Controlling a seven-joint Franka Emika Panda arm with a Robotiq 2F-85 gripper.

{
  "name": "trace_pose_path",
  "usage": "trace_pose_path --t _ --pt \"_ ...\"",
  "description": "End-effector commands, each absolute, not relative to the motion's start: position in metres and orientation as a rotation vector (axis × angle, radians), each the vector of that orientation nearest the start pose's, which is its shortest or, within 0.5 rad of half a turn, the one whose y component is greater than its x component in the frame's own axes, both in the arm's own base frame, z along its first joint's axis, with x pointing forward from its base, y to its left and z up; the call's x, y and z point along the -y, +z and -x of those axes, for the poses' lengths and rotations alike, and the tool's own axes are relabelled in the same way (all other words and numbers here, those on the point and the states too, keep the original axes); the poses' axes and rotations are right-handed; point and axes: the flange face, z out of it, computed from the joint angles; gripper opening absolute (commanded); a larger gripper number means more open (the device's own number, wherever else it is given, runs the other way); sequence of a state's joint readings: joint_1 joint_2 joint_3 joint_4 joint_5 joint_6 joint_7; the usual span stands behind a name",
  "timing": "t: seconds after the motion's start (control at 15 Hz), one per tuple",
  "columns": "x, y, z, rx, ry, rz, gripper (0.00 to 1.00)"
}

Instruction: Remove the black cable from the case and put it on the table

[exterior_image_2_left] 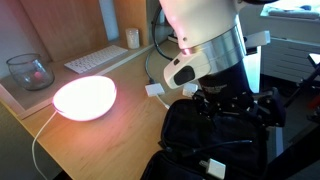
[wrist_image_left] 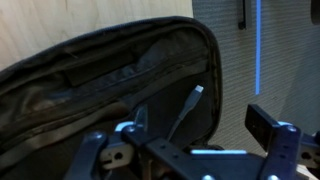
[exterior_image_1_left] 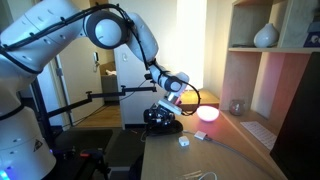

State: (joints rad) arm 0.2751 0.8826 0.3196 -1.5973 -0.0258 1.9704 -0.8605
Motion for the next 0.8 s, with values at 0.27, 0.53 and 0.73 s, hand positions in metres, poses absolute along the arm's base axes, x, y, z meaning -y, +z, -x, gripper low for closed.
trace_pose_path --t 0.27,0.53,0.73 --pt "-0.351 0.108 -0.543 1.655 0.603 2.313 1.0" --pt "-0.354 0.111 -0.546 1.57 0.615 2.388 1.0" --pt "-0.358 0.111 -0.544 1.549 0.627 2.422 1.0"
